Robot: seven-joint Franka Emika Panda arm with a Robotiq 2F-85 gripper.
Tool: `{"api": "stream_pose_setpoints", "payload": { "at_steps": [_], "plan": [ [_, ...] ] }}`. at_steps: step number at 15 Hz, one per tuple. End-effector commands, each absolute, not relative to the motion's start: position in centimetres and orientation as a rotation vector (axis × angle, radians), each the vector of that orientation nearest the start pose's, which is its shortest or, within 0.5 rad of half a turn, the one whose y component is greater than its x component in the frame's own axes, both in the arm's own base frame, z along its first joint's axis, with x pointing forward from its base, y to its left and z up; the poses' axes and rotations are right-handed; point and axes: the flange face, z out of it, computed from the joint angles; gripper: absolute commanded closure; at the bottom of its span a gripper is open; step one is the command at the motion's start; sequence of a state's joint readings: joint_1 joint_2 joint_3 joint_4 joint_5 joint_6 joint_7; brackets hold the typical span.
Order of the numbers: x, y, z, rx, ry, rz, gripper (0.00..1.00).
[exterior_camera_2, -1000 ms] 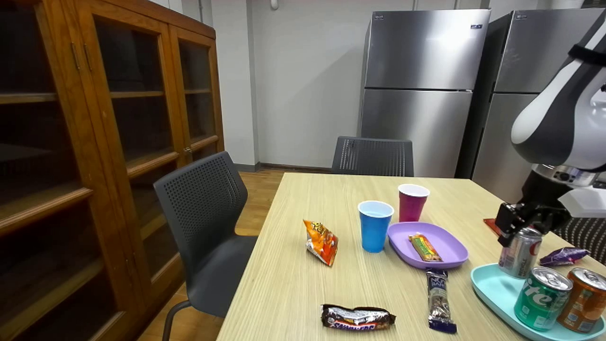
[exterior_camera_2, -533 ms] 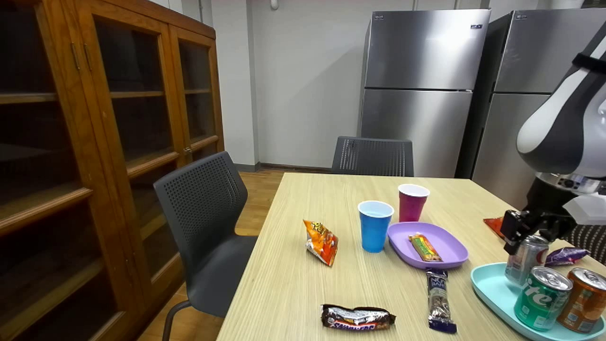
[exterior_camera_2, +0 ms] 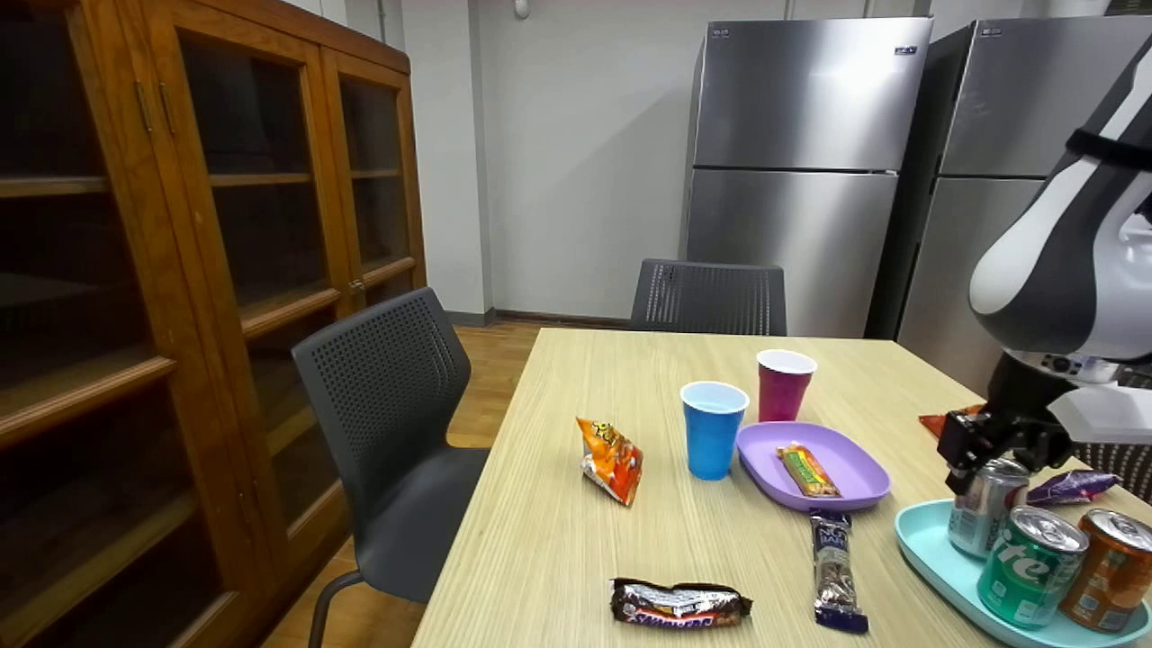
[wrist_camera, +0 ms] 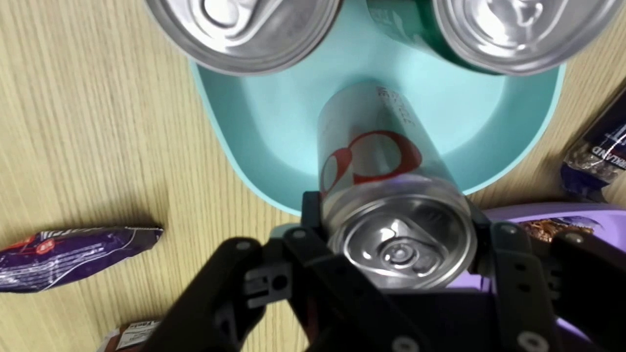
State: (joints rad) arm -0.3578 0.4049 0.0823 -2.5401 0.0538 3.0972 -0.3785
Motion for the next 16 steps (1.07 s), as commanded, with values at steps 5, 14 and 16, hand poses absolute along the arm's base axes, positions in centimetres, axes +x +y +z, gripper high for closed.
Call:
{"api": "stream_pose_setpoints", "payload": {
  "at_steps": [5,14,16],
  "plan": [
    [44.6,-12.5,14.0,-3.153,-0.027,-0.278,0.12],
    [46.5,-12.9,17.3,-3.137,0.023,-0.405,0.00],
    [47.3,-13.3,18.1,-3.133,0.055,-0.447,0.00]
  ]
}}
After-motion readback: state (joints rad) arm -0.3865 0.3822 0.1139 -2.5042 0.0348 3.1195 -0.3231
